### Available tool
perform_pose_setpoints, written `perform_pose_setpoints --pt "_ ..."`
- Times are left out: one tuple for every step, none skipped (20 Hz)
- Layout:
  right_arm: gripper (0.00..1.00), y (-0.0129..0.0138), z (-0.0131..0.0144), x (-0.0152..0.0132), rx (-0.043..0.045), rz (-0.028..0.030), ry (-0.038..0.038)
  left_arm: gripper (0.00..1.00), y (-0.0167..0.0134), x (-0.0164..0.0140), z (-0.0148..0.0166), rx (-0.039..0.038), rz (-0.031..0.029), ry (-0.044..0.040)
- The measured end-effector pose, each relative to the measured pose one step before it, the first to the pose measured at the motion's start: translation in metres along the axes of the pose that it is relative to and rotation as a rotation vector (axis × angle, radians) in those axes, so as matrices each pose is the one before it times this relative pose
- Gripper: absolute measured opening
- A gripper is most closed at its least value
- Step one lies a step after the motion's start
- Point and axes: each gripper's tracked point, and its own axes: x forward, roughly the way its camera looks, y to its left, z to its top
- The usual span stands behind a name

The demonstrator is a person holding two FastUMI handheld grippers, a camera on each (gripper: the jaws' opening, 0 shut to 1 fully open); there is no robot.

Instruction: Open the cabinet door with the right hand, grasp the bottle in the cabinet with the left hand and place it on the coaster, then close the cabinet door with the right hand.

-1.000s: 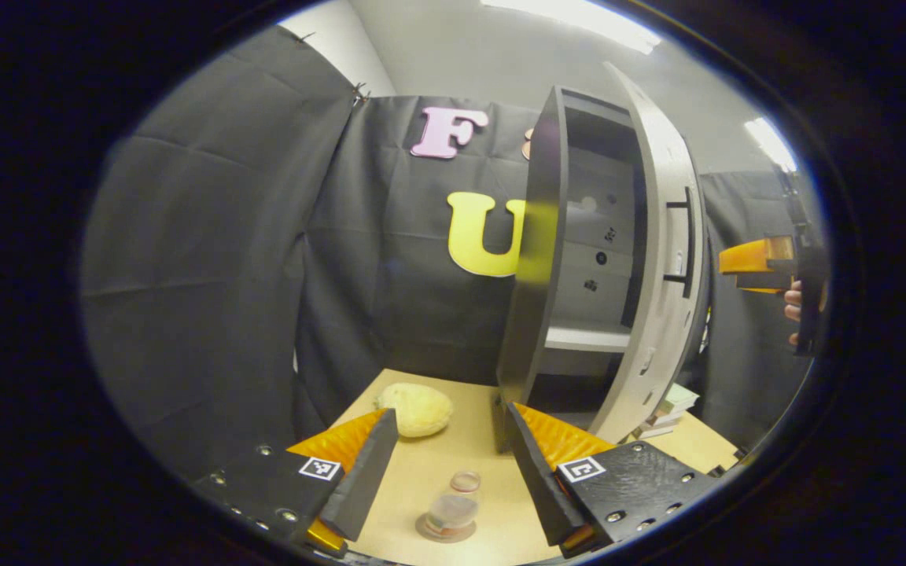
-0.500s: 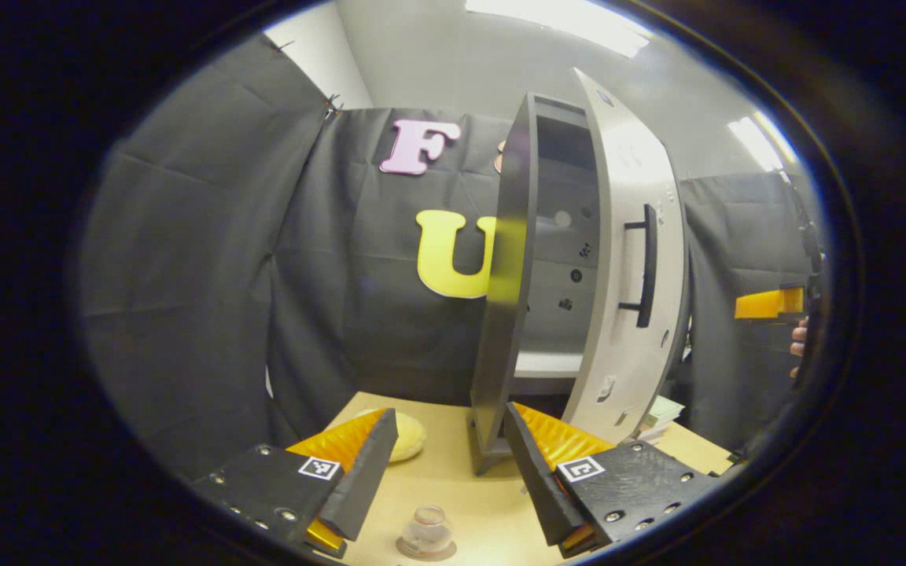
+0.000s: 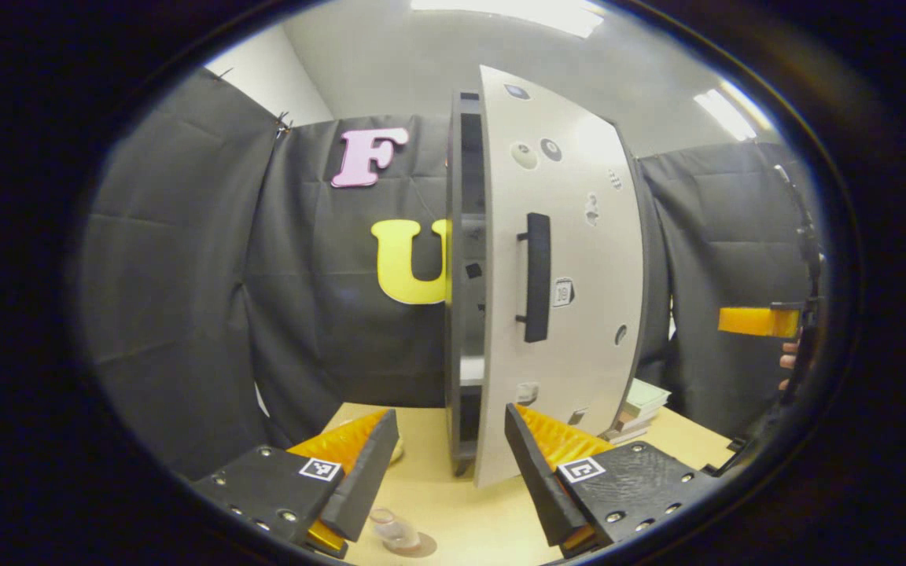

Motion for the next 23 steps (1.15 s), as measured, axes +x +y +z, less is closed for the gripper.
perform_pose_setpoints --pt "0.98 -0.00477 -0.00606 -0.00120 0.00310 0.00681 0.01314 0.82 -0.00412 0.00328 0.00315 -0.01276 -0.00018 0.00355" --pt "0.98 -0.00568 -0.00451 -0.00173 0.00732 -0.00068 0.01087 0.82 -0.00496 0.00193 0.00319 -0.00789 0.00361 -0.00132" --pt "0.98 -0.00751 -0.00323 0.00172 0.01276 -0.00210 0.01044 0.84 -0.00576 0.00372 0.00127 -0.00664 0.00267 -0.00037" --pt "0.98 -0.00585 -0.00247 0.00148 0.01714 -0.00230 0.00784 0.82 -0.00485 0.00149 0.00214 -0.00532 0.00180 -0.00420" --pt "0.98 -0.00443 -0.00167 -0.00009 0.01946 -0.00575 0.00585 0.83 -0.00371 0.00061 0.00395 -0.00360 0.00112 -0.00646" --pt "0.98 -0.00525 -0.00107 -0.00145 0.01815 -0.00691 0.00554 0.84 -0.00258 0.00049 0.00360 -0.00167 -0.00076 -0.00900" --pt "0.98 -0.00207 -0.00041 -0.00050 0.01510 0.00332 0.00331 0.84 -0.00195 -0.00021 0.00203 0.00004 -0.00239 -0.00861" --pt "0.98 0.00124 0.00049 -0.00070 0.00862 0.01081 0.00373 0.82 -0.00127 0.00022 0.00286 0.00102 -0.00389 -0.00596" --pt "0.98 -0.00037 0.00189 -0.00062 -0.00143 -0.00105 -0.00660 0.84 -0.00137 -0.00187 -0.00196 0.00156 -0.00652 -0.00079" --pt "0.97 -0.00044 0.00266 -0.00064 -0.01244 -0.01128 -0.01315 0.87 0.00064 -0.00189 -0.00092 0.00335 -0.00696 0.00046" --pt "0.97 0.00108 0.00073 0.00006 -0.01818 -0.01025 -0.00793 0.84 0.00184 -0.00131 -0.00021 0.00447 -0.00451 -0.00232" --pt "0.98 0.00323 -0.00067 0.00085 -0.01641 -0.00728 -0.00203 0.84 0.00162 -0.00142 -0.00006 0.00486 -0.00472 -0.00161" --pt "0.98 0.00358 -0.00250 0.00164 -0.01018 -0.00928 -0.00023 0.86 0.00226 -0.00092 -0.00058 0.01026 -0.00470 -0.00214" --pt "0.97 0.00405 -0.00339 0.00066 -0.00237 -0.00848 0.00135 0.87 0.00716 -0.00217 -0.00072 0.01590 0.00333 -0.00242" --pt "0.97 0.00494 -0.00333 0.00096 0.00166 -0.00598 0.00545 0.86 0.00942 0.00070 -0.00291 0.01115 0.00200 -0.00144" --pt "0.97 0.00539 -0.00367 0.00097 0.00385 -0.00556 0.00688 0.84 0.00849 -0.00090 -0.00118 0.00282 -0.00449 -0.00026" --pt "0.97 0.00473 -0.00291 0.00191 0.00515 -0.00607 0.00737 0.84 0.00878 0.00018 -0.00215 -0.00518 -0.00686 0.00134" --pt "0.97 0.00382 -0.00236 0.00133 0.00709 -0.00973 0.00505 0.84 0.00675 -0.00136 -0.00123 -0.00831 -0.00425 0.00051" --pt "0.97 0.00437 -0.00058 0.00166 0.00819 -0.00842 0.00483 0.84 0.00811 -0.00201 -0.00252 -0.01325 -0.00203 0.00402" --pt "0.98 0.00453 0.00059 0.00096 0.00880 -0.00451 0.00187 0.87 0.00792 -0.00152 -0.00288 -0.01511 0.00113 0.00534" --pt "0.98 0.00386 0.00251 0.00150 0.00642 -0.00412 -0.00242 0.87 0.00869 -0.00145 -0.00269 -0.01436 0.00563 0.00748" --pt "0.98 0.00175 0.00408 0.00039 -0.00096 -0.00579 -0.00666 0.87 0.00732 -0.00006 -0.00302 -0.01031 0.00714 0.00649" --pt "0.98 0.00111 0.00250 0.00081 -0.00881 -0.00804 -0.00662 0.87 0.00401 0.00038 -0.00448 -0.00408 -0.00219 0.00829"
